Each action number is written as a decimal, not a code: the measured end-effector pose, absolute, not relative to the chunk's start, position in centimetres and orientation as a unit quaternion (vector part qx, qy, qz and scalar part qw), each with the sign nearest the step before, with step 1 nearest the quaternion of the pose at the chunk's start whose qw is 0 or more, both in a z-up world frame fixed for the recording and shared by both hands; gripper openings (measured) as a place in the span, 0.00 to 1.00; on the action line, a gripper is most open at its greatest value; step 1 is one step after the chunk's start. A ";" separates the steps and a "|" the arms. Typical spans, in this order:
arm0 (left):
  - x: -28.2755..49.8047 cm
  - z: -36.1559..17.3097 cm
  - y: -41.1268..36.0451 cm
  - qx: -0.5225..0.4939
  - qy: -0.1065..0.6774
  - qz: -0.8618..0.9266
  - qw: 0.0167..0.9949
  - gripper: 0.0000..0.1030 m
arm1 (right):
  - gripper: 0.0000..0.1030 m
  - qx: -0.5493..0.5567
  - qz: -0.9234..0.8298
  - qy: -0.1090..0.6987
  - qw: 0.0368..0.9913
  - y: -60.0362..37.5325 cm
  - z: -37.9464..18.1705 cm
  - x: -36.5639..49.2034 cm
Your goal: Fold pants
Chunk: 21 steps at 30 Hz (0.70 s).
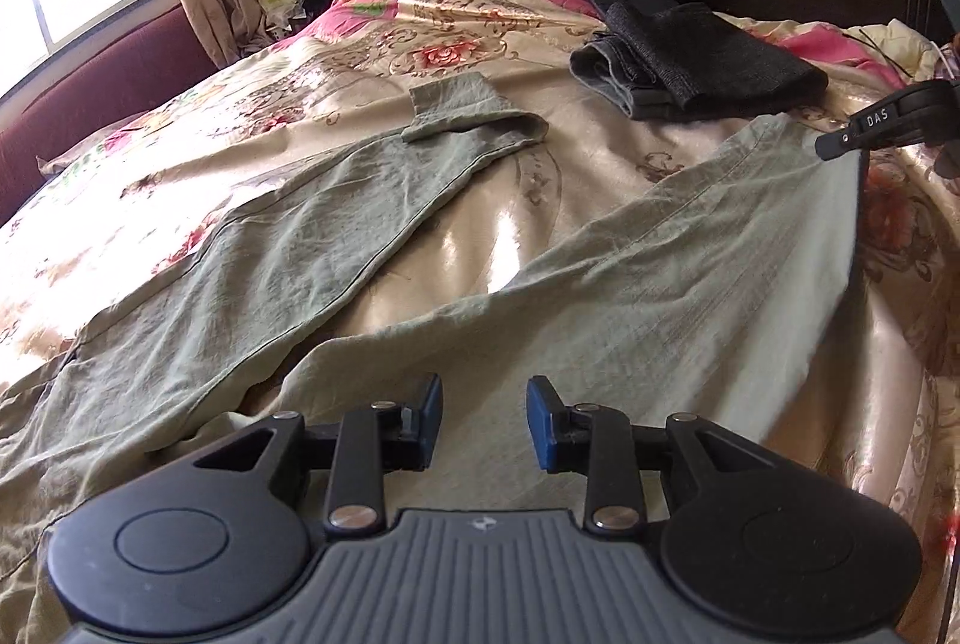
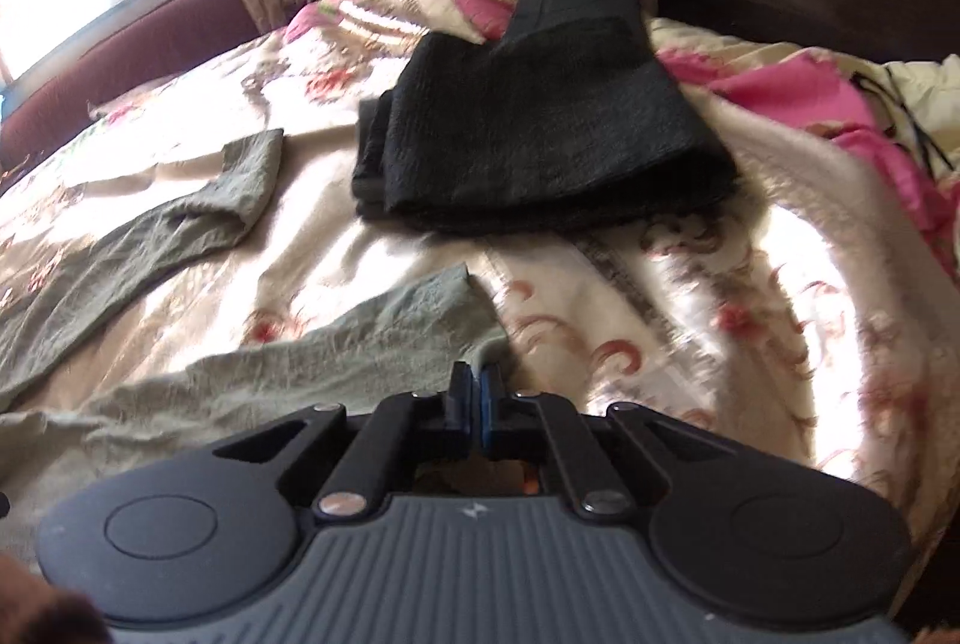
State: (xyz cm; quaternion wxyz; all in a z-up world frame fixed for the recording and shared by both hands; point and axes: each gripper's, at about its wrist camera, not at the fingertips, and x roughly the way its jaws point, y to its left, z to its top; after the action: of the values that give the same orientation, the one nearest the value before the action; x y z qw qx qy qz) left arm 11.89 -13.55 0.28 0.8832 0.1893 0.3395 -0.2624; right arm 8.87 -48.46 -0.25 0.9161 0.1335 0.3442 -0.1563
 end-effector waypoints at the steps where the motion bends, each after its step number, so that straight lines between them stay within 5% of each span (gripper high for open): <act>1: 11.8 0.0 -14.0 0.196 0.334 -0.263 0.883 0.45 | 0.11 0.128 -0.161 0.357 0.911 -48.8 -0.5 9.2; 10: 11.0 0.1 -11.8 0.217 0.325 -0.239 0.889 0.49 | 0.22 0.035 -0.151 0.322 0.934 -44.0 1.8 8.5; 18: 13.0 -1.3 -6.7 0.193 0.375 -0.193 0.886 0.51 | 0.26 0.063 -0.023 0.435 0.898 -37.4 -2.3 13.7; 21: 12.7 0.3 -3.6 0.190 0.360 -0.186 0.894 0.51 | 0.28 0.024 -0.008 0.407 0.913 -35.3 -0.3 13.7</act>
State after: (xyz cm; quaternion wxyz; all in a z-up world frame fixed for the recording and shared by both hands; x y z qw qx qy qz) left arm 12.71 -3.56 0.33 0.8940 0.1904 0.3603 -0.1864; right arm 13.70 -35.27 -0.27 0.9129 0.0236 0.4074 -0.0084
